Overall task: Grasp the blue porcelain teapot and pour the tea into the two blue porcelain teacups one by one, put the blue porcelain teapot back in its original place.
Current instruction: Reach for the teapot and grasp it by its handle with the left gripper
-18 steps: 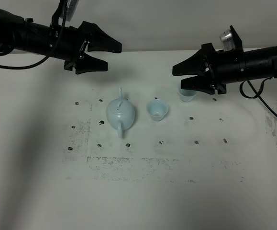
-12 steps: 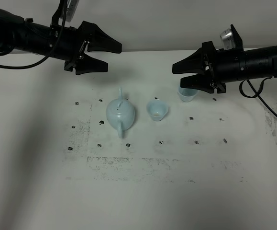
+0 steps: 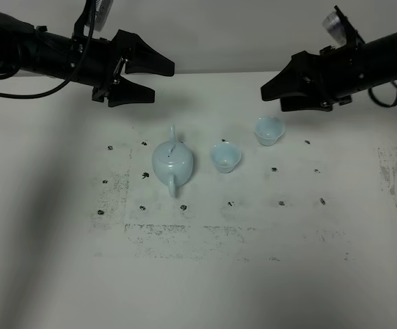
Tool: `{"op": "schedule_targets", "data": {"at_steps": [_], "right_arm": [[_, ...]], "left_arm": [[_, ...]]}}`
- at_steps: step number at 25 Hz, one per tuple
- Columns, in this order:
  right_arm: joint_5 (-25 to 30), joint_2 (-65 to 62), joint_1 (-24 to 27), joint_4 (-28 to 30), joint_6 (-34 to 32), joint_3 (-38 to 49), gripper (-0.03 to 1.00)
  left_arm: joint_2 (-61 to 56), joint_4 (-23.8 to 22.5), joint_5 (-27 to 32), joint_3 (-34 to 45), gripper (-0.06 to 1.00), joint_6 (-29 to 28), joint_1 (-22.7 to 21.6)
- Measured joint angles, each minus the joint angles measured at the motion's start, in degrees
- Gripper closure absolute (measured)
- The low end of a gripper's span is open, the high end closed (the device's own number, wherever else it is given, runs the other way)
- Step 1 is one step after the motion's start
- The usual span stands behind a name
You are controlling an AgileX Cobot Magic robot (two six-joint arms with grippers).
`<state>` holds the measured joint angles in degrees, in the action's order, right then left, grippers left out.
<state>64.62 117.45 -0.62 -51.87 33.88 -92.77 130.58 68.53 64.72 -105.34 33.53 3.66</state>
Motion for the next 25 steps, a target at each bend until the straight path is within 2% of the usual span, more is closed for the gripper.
{"op": "schedule_targets", "data": {"at_steps": [3,5,7,8,12,15,25], "right_arm": [[0.8,-1.7,0.0,19.7,-12.7,-2.6,0.43],[3.4,-2.1,0.0,30.2,-19.4,-2.9,0.43],[4.5,-2.1,0.0,37.5,-22.7,-2.9,0.43],[4.7,-2.1,0.0,39.3,-23.7,-2.9,0.43],[4.9,-2.6,0.0,42.3,-26.1,-2.3,0.43],[4.8,-5.3,0.0,42.9,-26.8,2.5,0.43],[5.0,-31.3,0.0,44.0,-26.8,39.1,0.43]], "left_arm": [[0.0,-0.3,0.1,0.0,0.87,0.0,0.0],[0.0,-0.3,0.1,0.0,0.87,0.1,0.0],[0.0,-0.3,0.1,0.0,0.87,0.9,0.0],[0.0,-0.3,0.0,0.0,0.87,1.5,0.0],[0.0,-0.3,-0.3,0.0,0.87,3.1,0.0],[0.0,-0.3,-0.3,0.0,0.87,3.3,0.0],[0.0,-0.3,-0.3,0.0,0.87,4.5,0.0]]}}
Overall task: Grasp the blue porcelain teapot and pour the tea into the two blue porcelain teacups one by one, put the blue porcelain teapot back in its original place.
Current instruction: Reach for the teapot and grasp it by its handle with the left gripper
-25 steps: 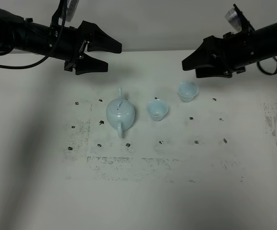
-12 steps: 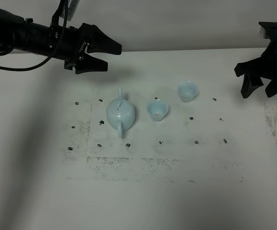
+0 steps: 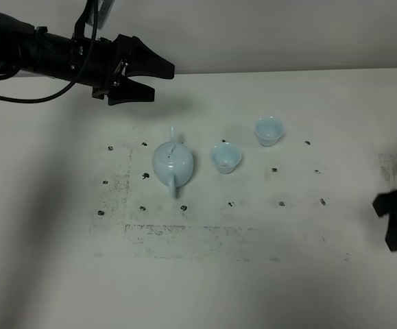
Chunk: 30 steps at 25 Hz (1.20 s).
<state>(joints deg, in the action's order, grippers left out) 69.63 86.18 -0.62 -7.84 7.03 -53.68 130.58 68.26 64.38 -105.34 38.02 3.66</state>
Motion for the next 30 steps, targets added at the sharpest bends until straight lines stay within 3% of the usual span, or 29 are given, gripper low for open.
{"op": "schedule_targets", "data": {"at_steps": [5,9,23,30], "right_arm": [[-0.1,-16.8,0.0,0.0,0.0,16.0,0.43],[-4.2,-31.9,0.0,0.0,-0.1,22.6,0.43],[-5.9,-82.5,0.0,4.4,-2.5,23.6,0.43],[-5.9,-86.6,0.0,5.6,-4.9,23.7,0.43]], "left_arm": [[0.0,0.0,0.2,-0.1,0.87,0.0,0.0],[0.0,0.0,0.5,-0.1,0.87,0.0,0.0],[0.0,0.0,1.8,-0.1,0.87,-0.1,0.0],[0.0,0.0,2.4,-0.1,0.87,-0.1,0.0]]}}
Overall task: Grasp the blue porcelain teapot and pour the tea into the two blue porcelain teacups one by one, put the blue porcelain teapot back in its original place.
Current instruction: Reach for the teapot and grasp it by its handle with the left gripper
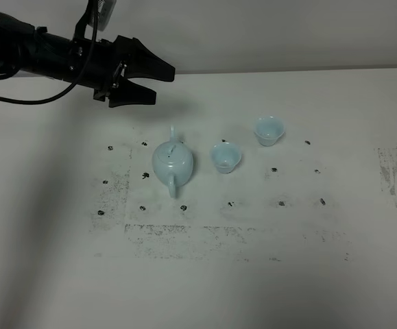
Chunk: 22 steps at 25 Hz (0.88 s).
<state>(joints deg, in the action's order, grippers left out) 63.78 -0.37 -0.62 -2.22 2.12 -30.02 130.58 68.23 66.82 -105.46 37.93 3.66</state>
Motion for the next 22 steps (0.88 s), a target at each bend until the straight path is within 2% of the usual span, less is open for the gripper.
{"op": "schedule_targets", "data": {"at_steps": [3,6,8,9,12,14,18,22], "right_arm": [[0.0,0.0,0.0,0.2,-0.2,0.0,0.43],[0.0,0.0,0.0,0.4,-0.5,0.0,0.43],[0.0,0.0,0.0,0.4,-0.5,0.0,0.43],[0.0,0.0,0.0,0.4,-0.5,0.0,0.43],[0.0,0.0,0.0,0.4,-0.5,0.0,0.43],[0.0,0.0,0.0,0.4,-0.5,0.0,0.43],[0.0,0.0,0.0,0.4,-0.6,0.0,0.43],[0.0,0.0,0.0,0.4,-0.6,0.0,0.43]], "left_arm": [[0.0,0.0,0.6,-0.4,0.87,-0.2,-0.4],[-0.3,-0.3,1.6,-2.1,0.87,-2.3,-2.5],[-1.2,-2.1,1.5,-3.4,0.87,-5.2,-4.2],[-2.1,-4.4,1.5,-3.8,0.87,-6.5,-4.8],[-6.1,-15.0,1.5,-4.2,0.87,-11.7,-4.1],[-9.1,-24.3,1.6,-4.2,0.87,-16.5,-2.1],[-14.4,-41.9,1.7,-4.2,0.87,-26.9,4.4],[-17.3,-53.3,1.7,-4.0,0.87,-35.9,13.3]]}}
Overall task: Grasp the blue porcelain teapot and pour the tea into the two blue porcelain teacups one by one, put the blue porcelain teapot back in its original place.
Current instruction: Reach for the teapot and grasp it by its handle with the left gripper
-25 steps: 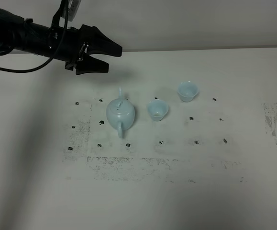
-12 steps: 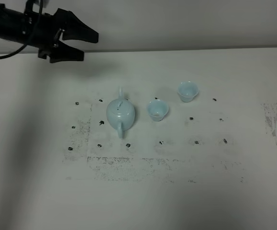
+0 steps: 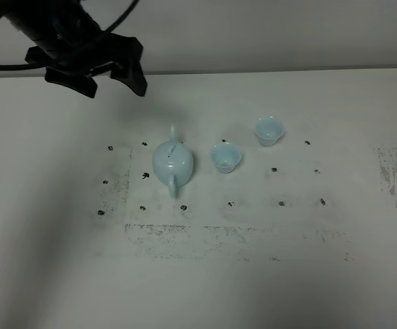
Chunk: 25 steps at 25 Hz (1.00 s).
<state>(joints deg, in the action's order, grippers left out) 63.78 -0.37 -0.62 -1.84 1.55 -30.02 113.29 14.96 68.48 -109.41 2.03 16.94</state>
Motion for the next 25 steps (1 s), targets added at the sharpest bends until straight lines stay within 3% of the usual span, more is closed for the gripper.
{"op": "schedule_targets", "data": {"at_steps": [5,8,13,25], "right_arm": [[0.0,0.0,0.0,0.0,-0.1,0.0,0.43],[0.0,0.0,0.0,0.0,-0.1,0.0,0.43],[0.0,0.0,0.0,0.0,-0.1,0.0,0.43],[0.0,0.0,0.0,0.0,-0.1,0.0,0.43]], "left_arm": [[-0.9,-3.5,0.0,5.2,0.87,-7.6,9.0],[-0.8,-5.6,0.0,8.6,0.87,-12.7,11.4],[0.3,-9.1,-0.1,9.5,0.87,-19.4,11.8],[7.0,-8.8,-0.3,9.5,0.87,-19.0,11.8]]}}
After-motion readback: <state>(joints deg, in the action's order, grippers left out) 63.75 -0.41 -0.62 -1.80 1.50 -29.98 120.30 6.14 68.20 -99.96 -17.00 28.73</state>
